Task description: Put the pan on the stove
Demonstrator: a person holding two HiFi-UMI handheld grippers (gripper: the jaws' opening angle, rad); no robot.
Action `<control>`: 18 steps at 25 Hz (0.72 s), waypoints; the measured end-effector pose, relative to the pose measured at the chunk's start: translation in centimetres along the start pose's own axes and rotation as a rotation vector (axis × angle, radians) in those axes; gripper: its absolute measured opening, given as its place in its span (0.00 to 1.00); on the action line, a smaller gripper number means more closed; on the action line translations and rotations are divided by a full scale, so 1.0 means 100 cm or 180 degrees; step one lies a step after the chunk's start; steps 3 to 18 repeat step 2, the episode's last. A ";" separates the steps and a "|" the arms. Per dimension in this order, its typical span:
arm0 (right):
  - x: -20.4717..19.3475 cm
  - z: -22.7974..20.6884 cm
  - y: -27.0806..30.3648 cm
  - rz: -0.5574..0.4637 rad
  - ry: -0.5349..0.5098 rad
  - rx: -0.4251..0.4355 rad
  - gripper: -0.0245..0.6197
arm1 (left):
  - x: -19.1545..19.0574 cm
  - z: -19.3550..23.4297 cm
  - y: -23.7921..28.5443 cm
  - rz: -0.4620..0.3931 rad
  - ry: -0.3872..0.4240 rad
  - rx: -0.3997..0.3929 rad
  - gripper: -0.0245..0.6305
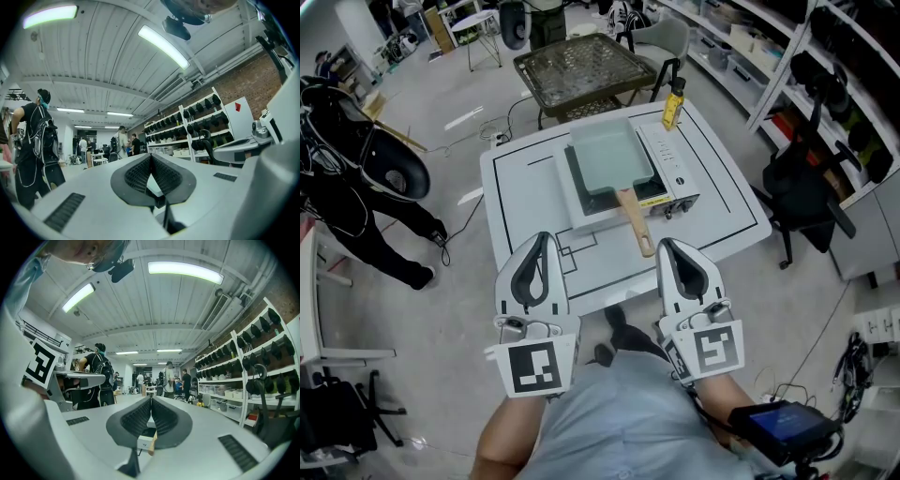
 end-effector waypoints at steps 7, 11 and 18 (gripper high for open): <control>0.001 0.000 0.000 -0.0002 -0.0002 0.0000 0.11 | 0.001 -0.001 -0.001 0.0002 0.0002 -0.0004 0.06; 0.001 0.000 0.000 -0.0002 -0.0002 0.0000 0.11 | 0.001 -0.001 -0.001 0.0002 0.0002 -0.0004 0.06; 0.001 0.000 0.000 -0.0002 -0.0002 0.0000 0.11 | 0.001 -0.001 -0.001 0.0002 0.0002 -0.0004 0.06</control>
Point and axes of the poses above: the fingertips, and each gripper's own axes: y forward along the fingers, z to its left, x out of its top, the point moved 5 cm from there along -y, backward along the fingers, and after that the axes turned 7 degrees about x, right-handed, at the moved point
